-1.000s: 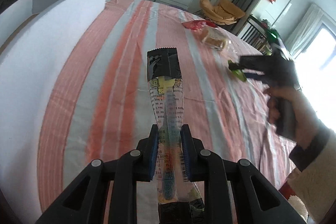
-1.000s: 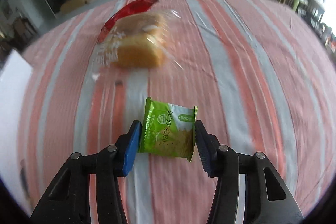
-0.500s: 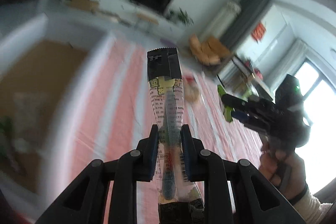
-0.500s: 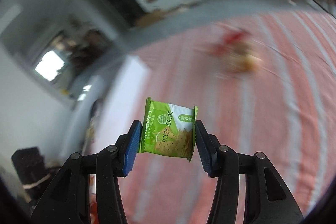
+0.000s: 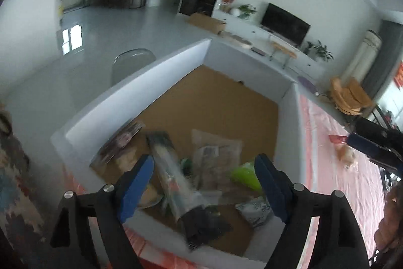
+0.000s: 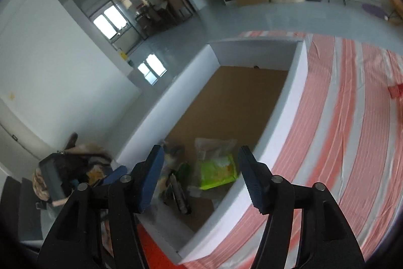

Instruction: Organize snacks

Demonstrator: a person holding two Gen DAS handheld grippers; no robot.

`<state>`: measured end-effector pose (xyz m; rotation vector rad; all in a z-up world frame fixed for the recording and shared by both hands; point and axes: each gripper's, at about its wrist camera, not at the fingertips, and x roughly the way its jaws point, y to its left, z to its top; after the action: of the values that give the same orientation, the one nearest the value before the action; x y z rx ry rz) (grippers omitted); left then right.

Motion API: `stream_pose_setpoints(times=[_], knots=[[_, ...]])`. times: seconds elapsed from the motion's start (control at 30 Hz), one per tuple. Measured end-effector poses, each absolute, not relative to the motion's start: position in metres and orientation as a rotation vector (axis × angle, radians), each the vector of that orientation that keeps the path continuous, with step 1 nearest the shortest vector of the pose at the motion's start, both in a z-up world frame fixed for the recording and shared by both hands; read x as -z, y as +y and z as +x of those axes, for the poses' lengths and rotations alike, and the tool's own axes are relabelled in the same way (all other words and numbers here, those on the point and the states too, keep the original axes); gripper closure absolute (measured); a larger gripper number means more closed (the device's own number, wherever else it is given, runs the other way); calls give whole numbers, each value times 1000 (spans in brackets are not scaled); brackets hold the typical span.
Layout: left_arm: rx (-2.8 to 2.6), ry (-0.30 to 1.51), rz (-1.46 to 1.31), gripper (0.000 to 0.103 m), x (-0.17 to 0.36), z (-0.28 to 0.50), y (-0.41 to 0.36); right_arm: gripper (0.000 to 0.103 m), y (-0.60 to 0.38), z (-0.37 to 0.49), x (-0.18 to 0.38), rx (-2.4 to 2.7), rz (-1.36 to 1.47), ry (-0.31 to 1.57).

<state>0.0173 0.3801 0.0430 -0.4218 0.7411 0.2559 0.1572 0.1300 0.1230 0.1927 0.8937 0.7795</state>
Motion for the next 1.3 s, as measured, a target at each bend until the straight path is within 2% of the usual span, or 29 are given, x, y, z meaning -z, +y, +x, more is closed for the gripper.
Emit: stream_pose_setpoints(times=[0.07, 0.17, 0.3, 0.43, 0.53, 0.7, 0.9, 1.07, 1.3], knots=[[-256, 727, -417, 21, -42, 15, 373, 32, 105, 149, -117, -723, 139, 854], [-195, 701, -399, 20, -51, 18, 346, 31, 50, 140, -92, -574, 43, 791], [-49, 673, -353, 18, -71, 33, 286, 31, -52, 126, -26, -277, -85, 781], [149, 680, -280, 3, -81, 51, 197, 31, -159, 110, 26, -27, -78, 852], [276, 739, -233, 2, -69, 75, 132, 31, -215, 103, 34, 102, -27, 860], [389, 838, -162, 2, -8, 120, 41, 31, -257, 112, 36, 200, 30, 864], [299, 932, -88, 2, 61, 174, 5, 26, -271, 118, 44, 225, 72, 886], [259, 911, -55, 2, 79, 181, 3, 19, -282, 113, 45, 227, 119, 900], [261, 919, -47, 0, 80, 180, -2, 17, -281, 117, 46, 224, 116, 903]])
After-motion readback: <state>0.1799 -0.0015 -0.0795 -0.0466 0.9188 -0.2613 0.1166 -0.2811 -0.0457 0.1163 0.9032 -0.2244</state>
